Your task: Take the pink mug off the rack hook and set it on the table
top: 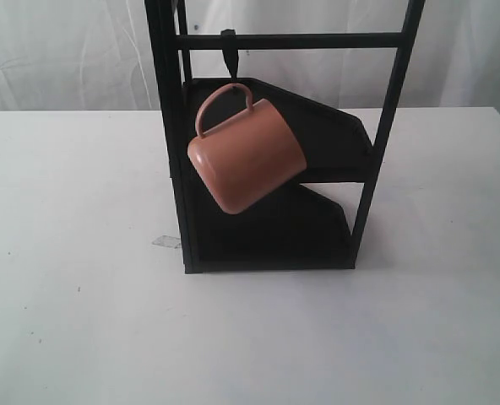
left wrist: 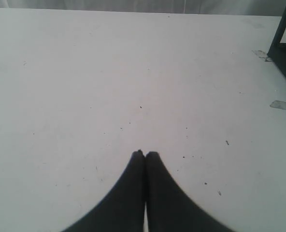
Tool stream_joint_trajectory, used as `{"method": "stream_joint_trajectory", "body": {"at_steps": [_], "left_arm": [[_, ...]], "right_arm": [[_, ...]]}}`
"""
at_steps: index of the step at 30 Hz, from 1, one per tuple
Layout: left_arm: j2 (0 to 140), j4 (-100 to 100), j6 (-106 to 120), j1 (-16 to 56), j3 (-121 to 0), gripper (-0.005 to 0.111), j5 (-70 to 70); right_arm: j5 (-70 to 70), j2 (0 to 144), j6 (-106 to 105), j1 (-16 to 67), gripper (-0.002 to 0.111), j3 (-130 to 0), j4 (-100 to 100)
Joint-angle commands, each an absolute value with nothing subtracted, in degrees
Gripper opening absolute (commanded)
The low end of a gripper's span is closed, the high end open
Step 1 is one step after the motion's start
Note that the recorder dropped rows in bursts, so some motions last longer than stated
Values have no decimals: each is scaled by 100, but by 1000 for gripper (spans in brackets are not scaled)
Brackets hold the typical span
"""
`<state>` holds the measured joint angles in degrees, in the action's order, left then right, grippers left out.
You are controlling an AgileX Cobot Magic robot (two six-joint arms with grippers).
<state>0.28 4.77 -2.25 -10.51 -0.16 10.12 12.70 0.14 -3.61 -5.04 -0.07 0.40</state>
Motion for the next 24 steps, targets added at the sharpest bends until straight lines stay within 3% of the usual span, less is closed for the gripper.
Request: {"method": "stream_joint_trajectory", "body": {"at_steps": [1, 6, 9, 12, 14, 24], "left_arm": [[0, 490, -260, -1072, 0, 0, 1035], [0, 490, -260, -1072, 0, 0, 1035], [0, 490, -260, -1072, 0, 0, 1035], [0, 490, -260, -1072, 0, 0, 1035], [0, 490, -260, -1072, 0, 0, 1035], [0, 490, -260, -1072, 0, 0, 1035]], "right_arm": [[2253, 0, 313, -509, 0, 0, 63], [2409, 0, 4677, -509, 0, 0, 66], [2089, 0, 4613, -509, 0, 0, 0], [-187, 50, 4051, -509, 0, -339, -194], [-922, 433, 3574, -481, 0, -564, -117], [-1070, 3571, 2925, 202, 0, -1264, -78]]}}
